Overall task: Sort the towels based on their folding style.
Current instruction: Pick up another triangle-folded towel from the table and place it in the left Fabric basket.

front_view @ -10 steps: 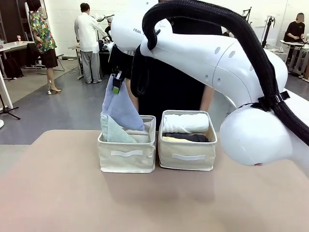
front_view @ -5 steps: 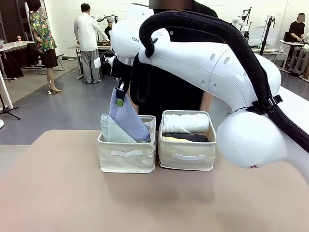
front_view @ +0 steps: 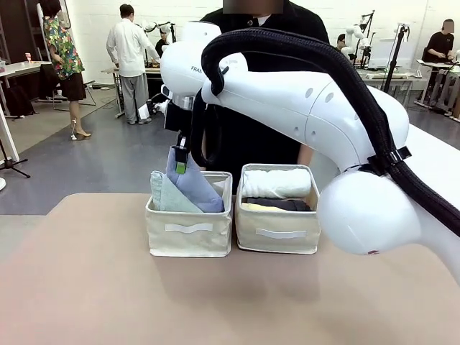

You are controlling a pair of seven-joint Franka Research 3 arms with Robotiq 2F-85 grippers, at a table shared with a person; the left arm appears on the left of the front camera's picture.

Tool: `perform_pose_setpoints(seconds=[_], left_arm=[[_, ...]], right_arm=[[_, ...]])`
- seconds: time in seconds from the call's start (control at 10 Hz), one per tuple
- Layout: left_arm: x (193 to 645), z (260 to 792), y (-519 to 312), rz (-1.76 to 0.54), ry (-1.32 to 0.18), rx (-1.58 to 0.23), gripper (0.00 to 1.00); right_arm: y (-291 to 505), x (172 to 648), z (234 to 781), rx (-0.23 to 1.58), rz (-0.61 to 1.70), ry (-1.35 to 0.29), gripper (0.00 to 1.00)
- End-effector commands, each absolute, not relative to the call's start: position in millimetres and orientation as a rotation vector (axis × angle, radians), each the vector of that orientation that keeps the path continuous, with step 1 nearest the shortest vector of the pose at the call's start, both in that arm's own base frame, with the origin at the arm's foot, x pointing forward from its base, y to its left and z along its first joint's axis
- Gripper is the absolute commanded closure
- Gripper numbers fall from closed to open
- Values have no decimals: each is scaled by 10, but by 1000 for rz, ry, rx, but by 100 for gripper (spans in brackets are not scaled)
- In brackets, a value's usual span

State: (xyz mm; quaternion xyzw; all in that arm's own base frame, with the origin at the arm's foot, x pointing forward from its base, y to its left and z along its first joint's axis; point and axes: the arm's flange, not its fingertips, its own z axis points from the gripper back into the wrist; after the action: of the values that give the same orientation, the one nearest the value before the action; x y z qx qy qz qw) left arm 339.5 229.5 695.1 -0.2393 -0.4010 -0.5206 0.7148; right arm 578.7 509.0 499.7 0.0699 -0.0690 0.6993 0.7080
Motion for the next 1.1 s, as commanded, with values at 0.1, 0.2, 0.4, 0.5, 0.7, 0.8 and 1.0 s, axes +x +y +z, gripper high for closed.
perform_pose_setpoints(seconds=[0.1,0.2,0.4,0.5,0.7,0.8,1.0], left_arm=[[3377,6963,2290,-1156,-905,-532,0],[3377,6963,2290,-1156,-905,-532,0],[3377,6963,2290,-1156,-905,-532,0],[3377,6963,2290,-1156,-905,-532,0],[3377,6963,2290,-1156,-905,-532,0],[3377,6963,2290,-1156,-905,-532,0],[3377,6963,2290,-1156,-905,-532,0]], right_arm=[[5293,5989,4945,168,1591,-114,82],[5305,5997,4892,175,1588,-115,82],[5336,6010,4787,174,1590,-116,82],[5347,6020,4746,174,1592,-121,82],[5361,6036,4699,163,1598,-160,82],[5364,6044,4679,158,1601,-173,82],[5370,6075,4592,169,1592,-169,82]])
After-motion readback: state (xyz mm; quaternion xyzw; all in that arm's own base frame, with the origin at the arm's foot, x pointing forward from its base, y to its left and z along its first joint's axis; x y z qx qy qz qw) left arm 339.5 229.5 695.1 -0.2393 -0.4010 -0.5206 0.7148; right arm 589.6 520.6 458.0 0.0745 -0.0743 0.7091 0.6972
